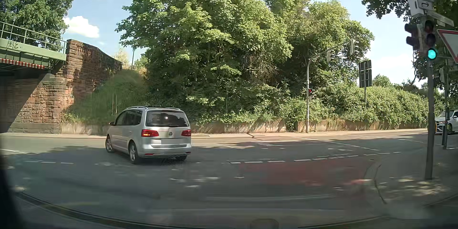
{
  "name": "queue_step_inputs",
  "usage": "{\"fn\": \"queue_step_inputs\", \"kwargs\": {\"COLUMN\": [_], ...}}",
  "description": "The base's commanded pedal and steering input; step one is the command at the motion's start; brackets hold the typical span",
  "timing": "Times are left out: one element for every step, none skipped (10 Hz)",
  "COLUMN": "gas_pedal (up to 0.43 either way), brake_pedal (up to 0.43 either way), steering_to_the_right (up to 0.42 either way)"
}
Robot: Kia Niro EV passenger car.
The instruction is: Follow the waypoints while adhering to traffic rules and regulations
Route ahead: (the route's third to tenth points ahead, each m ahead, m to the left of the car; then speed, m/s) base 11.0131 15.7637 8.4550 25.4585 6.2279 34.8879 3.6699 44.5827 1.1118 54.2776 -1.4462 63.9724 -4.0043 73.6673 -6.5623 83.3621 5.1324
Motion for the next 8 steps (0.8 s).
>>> {"fn": "queue_step_inputs", "kwargs": {"gas_pedal": [0.000,0.000,0.000,0.000,0.000,0.000,0.000,0.000], "brake_pedal": [0.030,0.030,0.030,0.030,0.030,0.030,0.030,0.030], "steering_to_the_right": [-0.110,-0.134,-0.157,-0.180,-0.199,-0.223,-0.242,-0.257]}}
